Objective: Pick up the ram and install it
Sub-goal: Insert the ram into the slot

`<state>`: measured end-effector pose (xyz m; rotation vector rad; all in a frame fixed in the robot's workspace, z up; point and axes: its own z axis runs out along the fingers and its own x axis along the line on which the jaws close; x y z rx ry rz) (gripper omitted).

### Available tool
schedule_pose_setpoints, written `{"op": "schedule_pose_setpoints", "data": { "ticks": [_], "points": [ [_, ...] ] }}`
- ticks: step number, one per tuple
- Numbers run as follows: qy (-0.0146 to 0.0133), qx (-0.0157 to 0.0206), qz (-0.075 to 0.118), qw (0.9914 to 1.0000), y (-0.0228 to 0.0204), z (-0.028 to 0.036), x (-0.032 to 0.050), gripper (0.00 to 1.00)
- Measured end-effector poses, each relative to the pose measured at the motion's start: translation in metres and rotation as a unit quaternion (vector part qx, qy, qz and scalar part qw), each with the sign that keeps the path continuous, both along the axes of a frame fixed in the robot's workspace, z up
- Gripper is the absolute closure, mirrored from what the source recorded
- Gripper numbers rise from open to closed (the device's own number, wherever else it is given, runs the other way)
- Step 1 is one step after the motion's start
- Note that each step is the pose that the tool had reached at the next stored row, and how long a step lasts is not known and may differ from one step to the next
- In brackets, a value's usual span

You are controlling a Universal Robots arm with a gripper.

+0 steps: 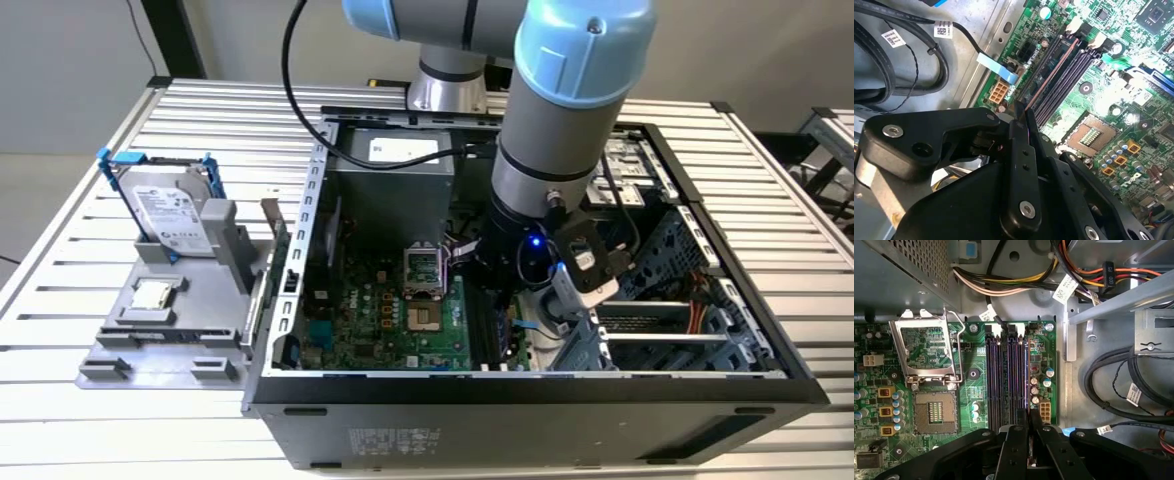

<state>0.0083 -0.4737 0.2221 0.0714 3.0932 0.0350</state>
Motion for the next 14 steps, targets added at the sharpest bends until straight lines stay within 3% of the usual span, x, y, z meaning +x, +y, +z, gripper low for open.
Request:
{"op": "schedule_pose_setpoints", "data": {
  "ticks": [14],
  "points": [
    [0.0067, -0.0002, 0.006, 0.99996, -0.0001, 0.0017, 0.0001, 1.0]
  ]
}}
